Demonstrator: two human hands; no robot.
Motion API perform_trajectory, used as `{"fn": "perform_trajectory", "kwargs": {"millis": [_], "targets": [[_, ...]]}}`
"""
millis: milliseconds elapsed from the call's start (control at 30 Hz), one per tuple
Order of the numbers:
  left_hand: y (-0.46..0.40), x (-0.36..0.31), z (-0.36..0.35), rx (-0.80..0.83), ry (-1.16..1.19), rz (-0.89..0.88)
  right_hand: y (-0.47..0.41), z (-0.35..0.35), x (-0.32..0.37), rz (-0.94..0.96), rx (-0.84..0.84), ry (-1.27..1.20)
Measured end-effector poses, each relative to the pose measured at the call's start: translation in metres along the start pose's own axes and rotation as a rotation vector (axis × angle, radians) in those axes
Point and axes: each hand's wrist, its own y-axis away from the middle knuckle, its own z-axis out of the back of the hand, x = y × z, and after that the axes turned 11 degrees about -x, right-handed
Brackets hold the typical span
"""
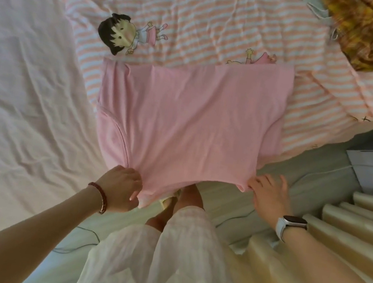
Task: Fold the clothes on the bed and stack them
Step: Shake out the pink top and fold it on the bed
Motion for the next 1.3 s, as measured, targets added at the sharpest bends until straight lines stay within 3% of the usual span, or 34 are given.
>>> {"fn": "perform_trajectory", "kwargs": {"millis": [33,100,200,267,433,567,733,867,967,1200,1300], "targets": [[-0.006,0.002,0.0,0.059,0.008,0.028,-0.005,0.001,0.002,-0.038,0.105,0.015],[-0.018,0.008,0.009,-0.007,0.051,0.081,-0.021,0.006,0.004,-0.075,0.118,-0.002],[-0.046,0.028,0.034,-0.357,0.115,0.173,-0.059,0.027,0.01,-0.092,-0.066,-0.063],[-0.071,0.048,0.054,-0.494,0.104,0.307,-0.089,0.044,0.009,-0.092,-0.218,-0.133],[-0.134,0.11,0.1,-0.402,-0.041,0.562,-0.175,0.088,-0.011,-0.071,-0.404,-0.13],[-0.16,0.154,0.119,-0.108,-0.054,0.613,-0.231,0.104,-0.033,-0.104,-0.301,-0.055],[-0.155,0.174,0.132,-0.026,0.142,0.551,-0.253,0.11,-0.06,-0.123,-0.151,0.01],[-0.142,0.179,0.143,-0.162,0.326,0.637,-0.257,0.128,-0.074,-0.153,-0.141,-0.123],[-0.144,0.186,0.167,-0.233,0.222,0.66,-0.276,0.154,-0.082,-0.121,-0.195,-0.114],[-0.197,0.226,0.247,-0.71,-0.165,0.797,-0.368,0.229,-0.089,-0.177,-0.507,-0.079],[-0.217,0.235,0.247,-0.616,-0.207,0.88,-0.391,0.231,-0.089,-0.249,-0.584,-0.122]]}}
